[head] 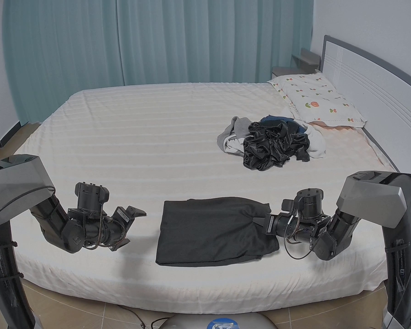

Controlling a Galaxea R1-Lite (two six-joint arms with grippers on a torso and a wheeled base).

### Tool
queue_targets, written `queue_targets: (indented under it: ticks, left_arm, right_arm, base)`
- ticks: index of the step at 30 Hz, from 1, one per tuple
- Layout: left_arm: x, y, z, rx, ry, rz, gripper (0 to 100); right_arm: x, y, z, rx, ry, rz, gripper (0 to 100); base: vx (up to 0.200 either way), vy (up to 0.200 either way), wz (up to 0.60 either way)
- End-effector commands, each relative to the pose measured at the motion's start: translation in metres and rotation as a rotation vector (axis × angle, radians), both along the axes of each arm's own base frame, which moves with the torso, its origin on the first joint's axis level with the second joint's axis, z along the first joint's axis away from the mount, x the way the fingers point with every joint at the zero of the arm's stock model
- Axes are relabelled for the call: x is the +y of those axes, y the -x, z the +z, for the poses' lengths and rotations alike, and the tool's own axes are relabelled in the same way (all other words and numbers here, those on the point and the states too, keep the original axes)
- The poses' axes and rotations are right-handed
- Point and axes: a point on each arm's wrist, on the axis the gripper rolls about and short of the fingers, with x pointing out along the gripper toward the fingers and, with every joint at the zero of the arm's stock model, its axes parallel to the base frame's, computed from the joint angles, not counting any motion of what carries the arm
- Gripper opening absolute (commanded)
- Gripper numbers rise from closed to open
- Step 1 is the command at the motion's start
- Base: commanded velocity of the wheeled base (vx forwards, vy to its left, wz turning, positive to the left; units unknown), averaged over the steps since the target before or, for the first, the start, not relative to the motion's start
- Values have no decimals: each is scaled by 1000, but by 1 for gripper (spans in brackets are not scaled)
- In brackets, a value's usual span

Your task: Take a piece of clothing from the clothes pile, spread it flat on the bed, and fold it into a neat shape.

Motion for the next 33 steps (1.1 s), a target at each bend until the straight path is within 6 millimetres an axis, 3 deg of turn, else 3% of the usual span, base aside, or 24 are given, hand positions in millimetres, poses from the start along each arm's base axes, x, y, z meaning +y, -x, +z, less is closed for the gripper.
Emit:
queue_targets:
  ticks: [1, 14, 33]
  left_arm:
    - [0, 0, 0, 2, 0, 1, 100]
    - [0, 0, 0, -1, -4, 4, 100]
    - [0, 0, -1, -1, -4, 2, 100]
  right_arm:
    - [0, 2, 4, -4, -3, 3, 0]
    - [-8, 1, 7, -8, -4, -14, 0]
    - [-2, -2, 4, -4, -4, 0, 0]
  base:
    - [0, -200, 0]
    - [0, -200, 0]
    - [0, -200, 0]
